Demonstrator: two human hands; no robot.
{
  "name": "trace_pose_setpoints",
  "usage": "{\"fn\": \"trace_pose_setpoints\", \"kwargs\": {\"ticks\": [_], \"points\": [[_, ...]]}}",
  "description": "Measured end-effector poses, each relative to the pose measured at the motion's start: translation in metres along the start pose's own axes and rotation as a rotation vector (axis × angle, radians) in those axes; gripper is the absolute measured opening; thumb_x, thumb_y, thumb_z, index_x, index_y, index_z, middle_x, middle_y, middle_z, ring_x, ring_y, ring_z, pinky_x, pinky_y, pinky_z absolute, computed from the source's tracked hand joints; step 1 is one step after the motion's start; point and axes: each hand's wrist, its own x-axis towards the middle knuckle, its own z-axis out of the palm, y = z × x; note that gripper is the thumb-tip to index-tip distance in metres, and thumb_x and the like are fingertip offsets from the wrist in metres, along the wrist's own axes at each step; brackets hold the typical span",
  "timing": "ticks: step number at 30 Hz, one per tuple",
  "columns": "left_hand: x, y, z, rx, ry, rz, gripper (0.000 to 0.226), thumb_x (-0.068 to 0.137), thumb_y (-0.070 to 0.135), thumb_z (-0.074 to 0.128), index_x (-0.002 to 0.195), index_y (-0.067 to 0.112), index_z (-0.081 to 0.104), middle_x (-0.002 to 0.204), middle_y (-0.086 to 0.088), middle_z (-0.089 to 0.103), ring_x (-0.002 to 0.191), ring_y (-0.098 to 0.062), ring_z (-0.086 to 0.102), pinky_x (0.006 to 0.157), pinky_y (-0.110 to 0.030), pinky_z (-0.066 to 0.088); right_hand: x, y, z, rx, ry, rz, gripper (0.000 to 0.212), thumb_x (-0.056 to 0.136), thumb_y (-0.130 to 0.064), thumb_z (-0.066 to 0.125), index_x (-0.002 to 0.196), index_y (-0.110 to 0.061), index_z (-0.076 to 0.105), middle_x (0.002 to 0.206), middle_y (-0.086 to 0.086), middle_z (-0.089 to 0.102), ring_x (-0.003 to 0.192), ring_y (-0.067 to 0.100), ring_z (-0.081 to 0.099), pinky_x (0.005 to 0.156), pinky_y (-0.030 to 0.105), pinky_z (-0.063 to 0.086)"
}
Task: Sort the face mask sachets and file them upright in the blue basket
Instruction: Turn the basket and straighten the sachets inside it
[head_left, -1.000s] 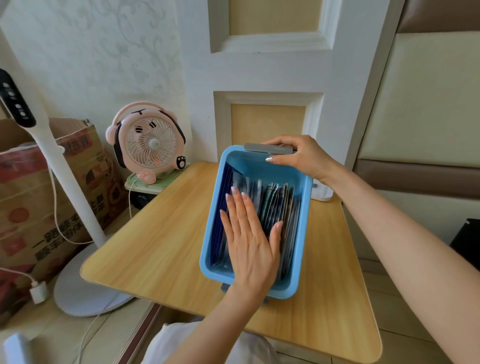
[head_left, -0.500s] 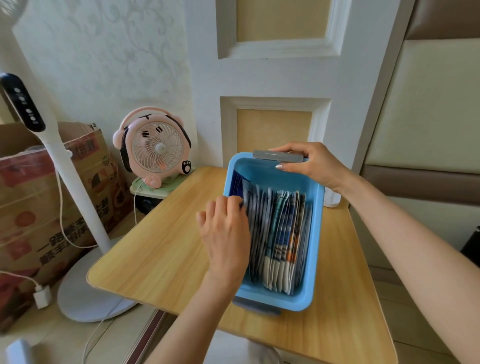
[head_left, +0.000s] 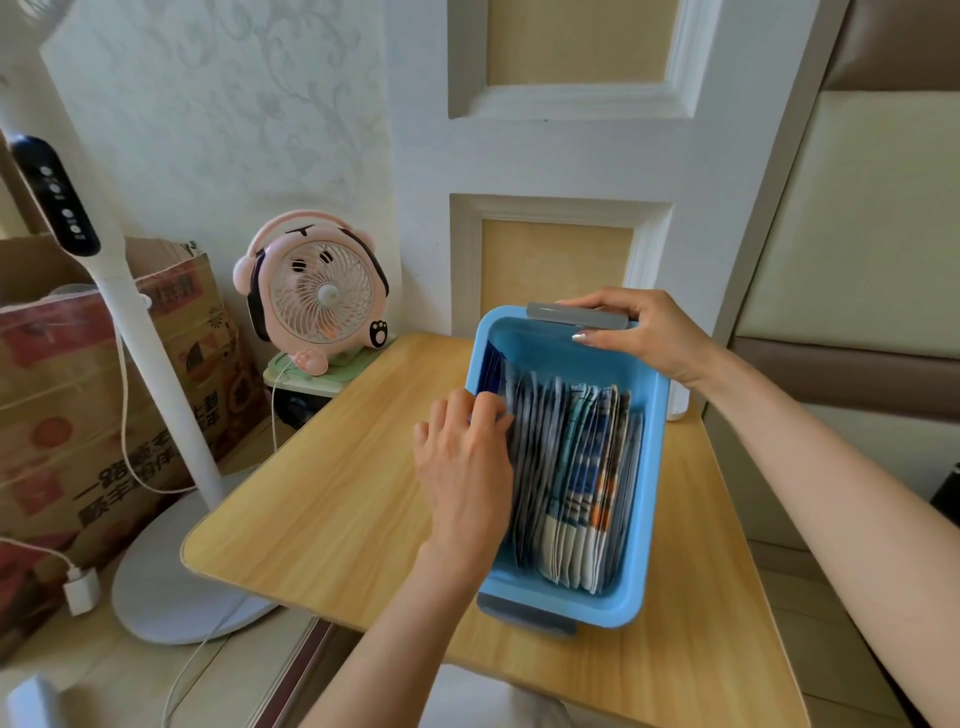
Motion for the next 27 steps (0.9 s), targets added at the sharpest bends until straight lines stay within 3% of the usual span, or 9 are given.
{"fn": "trace_pose_setpoints", "kwargs": {"ticks": [6, 10, 16, 20, 25, 27], "points": [[0.000, -0.007, -0.004, 0.045, -0.049, 0.090, 0.017, 0.068, 0.007, 0.072, 0.080, 0.017, 0.065, 0.076, 0.002, 0.062, 0.068, -0.020, 0.051, 0.057, -0.031, 0.036, 0.001, 0.001, -0.001, 0.007, 0.008, 0.007, 0.032, 0.082, -0.014, 0.070, 0.110, -0.030, 0.066, 0.099, -0.016, 0.065, 0.082, -0.011, 0.056, 0.072, 0.005, 0.044], [0.010, -0.003, -0.002, 0.077, -0.114, 0.059, 0.018, 0.061, 0.007, 0.070, 0.072, 0.017, 0.059, 0.070, 0.002, 0.055, 0.064, -0.019, 0.047, 0.055, -0.030, 0.035, 0.001, 0.001, -0.002, -0.009, 0.012, 0.010, 0.033, 0.081, -0.015, 0.071, 0.109, -0.033, 0.066, 0.100, -0.015, 0.066, 0.083, -0.008, 0.056, 0.072, 0.005, 0.044], [0.020, 0.000, -0.002, 0.162, -0.258, 0.185, 0.031, 0.047, 0.008, 0.074, 0.069, 0.016, 0.053, 0.070, 0.002, 0.053, 0.064, -0.021, 0.048, 0.053, -0.030, 0.034, -0.001, 0.001, -0.002, -0.023, 0.015, 0.003, 0.034, 0.081, -0.016, 0.071, 0.108, -0.036, 0.065, 0.099, -0.016, 0.065, 0.091, 0.003, 0.057, 0.078, 0.014, 0.044], [0.030, -0.010, -0.004, 0.044, -0.391, 0.208, 0.023, 0.068, 0.018, 0.071, 0.083, 0.017, 0.054, 0.092, 0.003, 0.052, 0.082, -0.020, 0.047, 0.066, -0.031, 0.039, 0.000, 0.002, -0.002, -0.016, 0.008, 0.007, 0.035, 0.081, -0.016, 0.071, 0.110, -0.033, 0.065, 0.101, -0.014, 0.065, 0.094, 0.007, 0.057, 0.083, 0.020, 0.044], [0.030, -0.017, -0.003, -0.011, -0.375, 0.280, 0.022, 0.069, 0.021, 0.069, 0.082, 0.019, 0.051, 0.079, 0.006, 0.058, 0.072, -0.014, 0.036, 0.063, -0.027, 0.024, 0.000, 0.001, -0.002, -0.005, 0.008, 0.012, 0.034, 0.080, -0.016, 0.071, 0.108, -0.035, 0.065, 0.100, -0.015, 0.065, 0.093, 0.006, 0.057, 0.083, 0.020, 0.044], [0.029, -0.016, -0.003, -0.018, -0.387, 0.236, 0.025, 0.072, 0.021, 0.066, 0.090, 0.019, 0.049, 0.081, 0.008, 0.062, 0.076, -0.016, 0.043, 0.065, -0.027, 0.024, 0.000, 0.001, -0.001, -0.004, 0.007, 0.014, 0.034, 0.080, -0.016, 0.071, 0.108, -0.035, 0.065, 0.100, -0.015, 0.064, 0.093, 0.005, 0.056, 0.082, 0.019, 0.043]]}}
